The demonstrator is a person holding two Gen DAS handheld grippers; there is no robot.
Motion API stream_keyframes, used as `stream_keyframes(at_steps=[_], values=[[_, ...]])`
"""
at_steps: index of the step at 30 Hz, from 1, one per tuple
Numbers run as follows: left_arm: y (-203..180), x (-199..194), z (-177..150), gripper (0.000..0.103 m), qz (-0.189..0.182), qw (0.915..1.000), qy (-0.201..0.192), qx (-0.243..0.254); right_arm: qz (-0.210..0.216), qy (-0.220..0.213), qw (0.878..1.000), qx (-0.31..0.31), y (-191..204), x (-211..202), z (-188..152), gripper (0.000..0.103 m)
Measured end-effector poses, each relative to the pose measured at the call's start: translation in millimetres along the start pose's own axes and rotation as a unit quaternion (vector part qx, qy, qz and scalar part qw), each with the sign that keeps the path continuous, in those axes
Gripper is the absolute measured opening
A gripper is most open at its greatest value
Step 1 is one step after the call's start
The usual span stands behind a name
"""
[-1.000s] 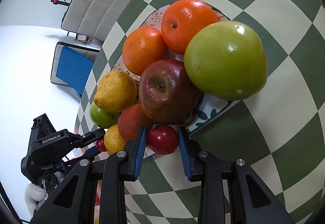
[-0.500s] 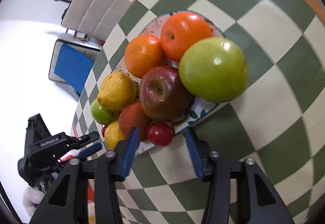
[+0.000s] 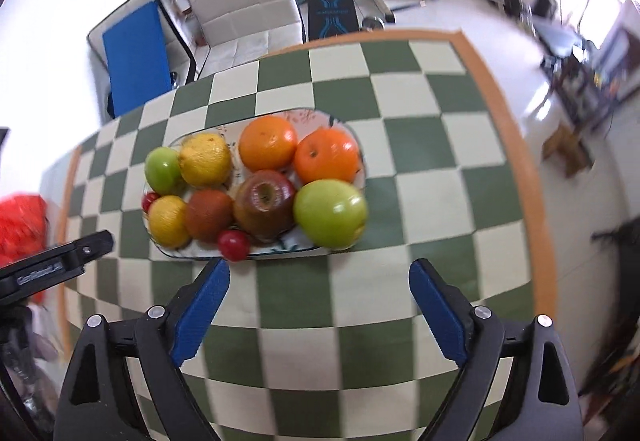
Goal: Organize fruits
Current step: 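Open both tools and lift them back from the plate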
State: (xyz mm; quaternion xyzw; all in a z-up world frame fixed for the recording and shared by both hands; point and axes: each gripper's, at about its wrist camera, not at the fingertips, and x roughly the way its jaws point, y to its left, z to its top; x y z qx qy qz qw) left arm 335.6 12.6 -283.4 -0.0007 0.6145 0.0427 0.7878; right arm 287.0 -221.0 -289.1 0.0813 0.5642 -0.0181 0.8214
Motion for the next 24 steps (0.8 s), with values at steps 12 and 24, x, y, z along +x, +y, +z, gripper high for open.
stream_keyframes(at_steps=[12,24], values=[[-17.7,-44.7,-21.8,0.099,0.021,0.9981,-0.051,-0.025,-0.014,-0.038,0.998,-0.052,-11.4,-39.5,7.4,0.099],[-23.2,-117.9,-61.6,0.099,0.006,0.9939,-0.109,-0.01,-0.016,-0.096,0.994,-0.051,-10.6,-120.6,-19.0,0.099]])
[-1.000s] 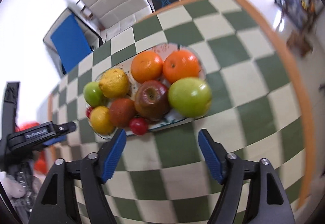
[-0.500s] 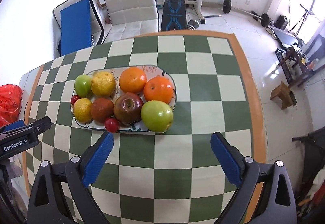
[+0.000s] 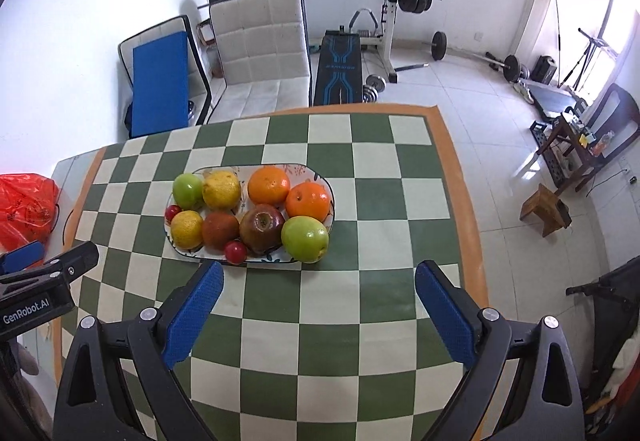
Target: Organize fruits
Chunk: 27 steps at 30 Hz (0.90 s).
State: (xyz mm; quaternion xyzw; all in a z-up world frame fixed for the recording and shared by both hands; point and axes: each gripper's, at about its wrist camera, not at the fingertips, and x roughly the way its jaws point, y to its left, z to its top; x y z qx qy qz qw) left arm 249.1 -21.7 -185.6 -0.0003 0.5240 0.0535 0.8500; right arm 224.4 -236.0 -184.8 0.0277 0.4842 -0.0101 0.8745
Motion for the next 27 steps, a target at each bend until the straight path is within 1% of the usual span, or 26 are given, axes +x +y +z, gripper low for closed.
stream_keyframes(at_steps=[4,7,13,17,21,24,27], values=[[4.1,-34.5,-9.8,0.099,-0.004,0.9998,-0.019,0.0,-0.001,-0.023,1.0,0.001,-2.2,-41.9,-9.0,0.099],[7.1,-67.8,-18.4,0.099,-0.011,0.9991,-0.041,0.001,-0.002,-0.041,0.999,0.0,-4.1,-76.7,-16.8,0.099],[7.8,-120.0,-40.4,0.099,-0.028,0.9971,-0.069,0.011,0.004,-0.062,0.998,-0.006,-3.6,-138.8,-35.9,0.099],[6.4,-148.3,-54.2,0.099,-0.03,0.9957,-0.086,0.016,0.008,-0.079,0.997,-0.013,-0.4,-177.2,-48.2,0.099],[6.2,-169.6,-67.6,0.099,-0.036,0.9948,-0.093,0.02,0.01,-0.099,0.995,-0.015,0.2,-217.5,-59.3,0.099],[6.6,-185.7,-75.6,0.099,-0.038,0.9938,-0.102,0.023,0.007,-0.109,0.994,-0.022,2.3,-238.0,-65.3,0.1],[7.5,-197.0,-82.5,0.099,-0.044,0.9933,-0.104,0.021,0.015,-0.113,0.993,-0.021,3.1,-253.2,-70.8,0.1]])
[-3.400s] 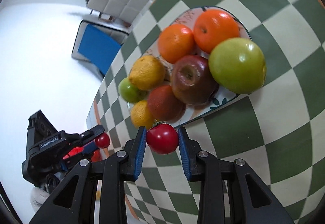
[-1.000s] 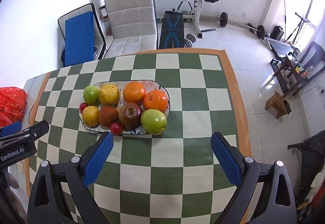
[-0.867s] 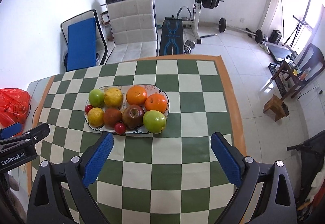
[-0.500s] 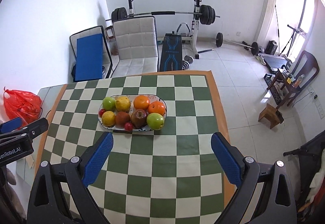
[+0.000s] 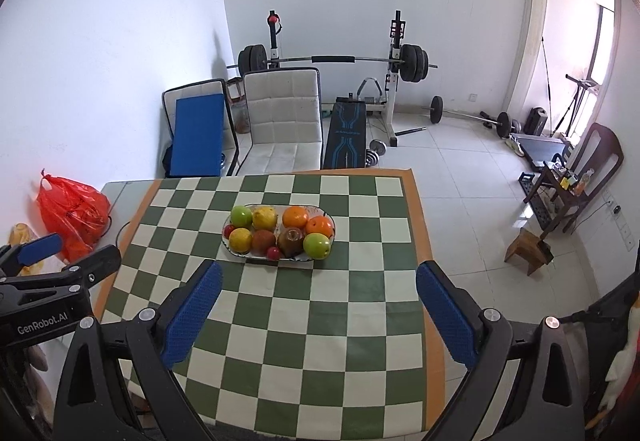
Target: Organize fruits
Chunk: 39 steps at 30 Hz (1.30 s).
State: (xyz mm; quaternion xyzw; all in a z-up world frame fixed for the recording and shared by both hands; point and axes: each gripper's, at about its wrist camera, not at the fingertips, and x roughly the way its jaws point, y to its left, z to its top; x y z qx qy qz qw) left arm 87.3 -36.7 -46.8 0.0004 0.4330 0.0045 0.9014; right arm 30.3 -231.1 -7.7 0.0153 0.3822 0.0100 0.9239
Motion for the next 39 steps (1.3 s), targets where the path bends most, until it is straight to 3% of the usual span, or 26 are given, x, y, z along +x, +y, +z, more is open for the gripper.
stream_keyframes(at_steps=[8,16,25,39], values=[[-0.2,-12.7,-5.1,0.099,-0.003,1.0,-0.005,-0.005,0.012,0.004,1.0,-0.002,4.8,-17.4,-3.5,0.1],[-4.8,-5.8,-4.6,0.099,-0.002,1.0,-0.001,-0.005,0.011,0.002,1.0,0.002,1.3,-5.1,-3.2,0.1],[-9.9,28.9,10.3,0.102,0.014,0.9998,-0.014,-0.002,-0.003,-0.002,1.0,0.003,-8.2,45.3,8.1,0.101],[-2.0,104.3,26.5,0.103,0.035,0.999,0.024,-0.014,-0.014,0.032,0.999,-0.003,-8.8,141.2,16.9,0.101]])
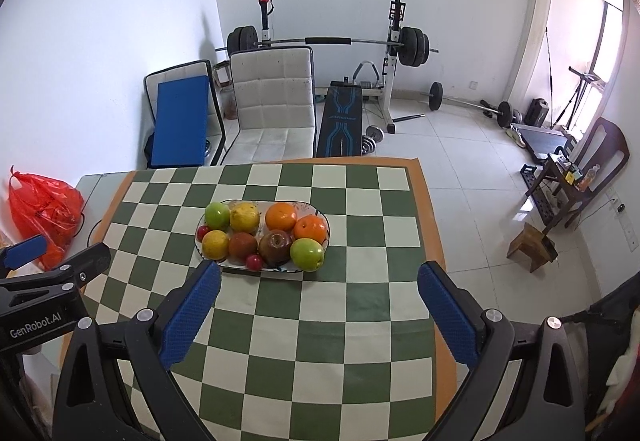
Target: Organize fruits
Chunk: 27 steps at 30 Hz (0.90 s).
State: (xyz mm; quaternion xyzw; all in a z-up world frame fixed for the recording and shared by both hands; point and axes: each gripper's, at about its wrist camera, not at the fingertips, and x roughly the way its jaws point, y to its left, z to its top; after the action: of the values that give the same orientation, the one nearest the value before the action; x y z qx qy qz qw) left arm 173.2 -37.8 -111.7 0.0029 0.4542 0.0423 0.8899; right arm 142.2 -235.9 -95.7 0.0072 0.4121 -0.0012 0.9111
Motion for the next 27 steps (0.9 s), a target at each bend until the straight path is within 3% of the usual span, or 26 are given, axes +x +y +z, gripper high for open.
stream_keyframes(at_steps=[9,27], values=[[1.3,18.1,5.0,0.103,0.004,0.9999,0.009,0.003,-0.002,0.016,1.0,0.002,1.6,31.5,4.7,0.101],[-0.9,21.4,5.8,0.103,0.004,0.9999,0.002,0.015,-0.001,0.019,1.0,0.004,3.4,39.2,3.5,0.101]])
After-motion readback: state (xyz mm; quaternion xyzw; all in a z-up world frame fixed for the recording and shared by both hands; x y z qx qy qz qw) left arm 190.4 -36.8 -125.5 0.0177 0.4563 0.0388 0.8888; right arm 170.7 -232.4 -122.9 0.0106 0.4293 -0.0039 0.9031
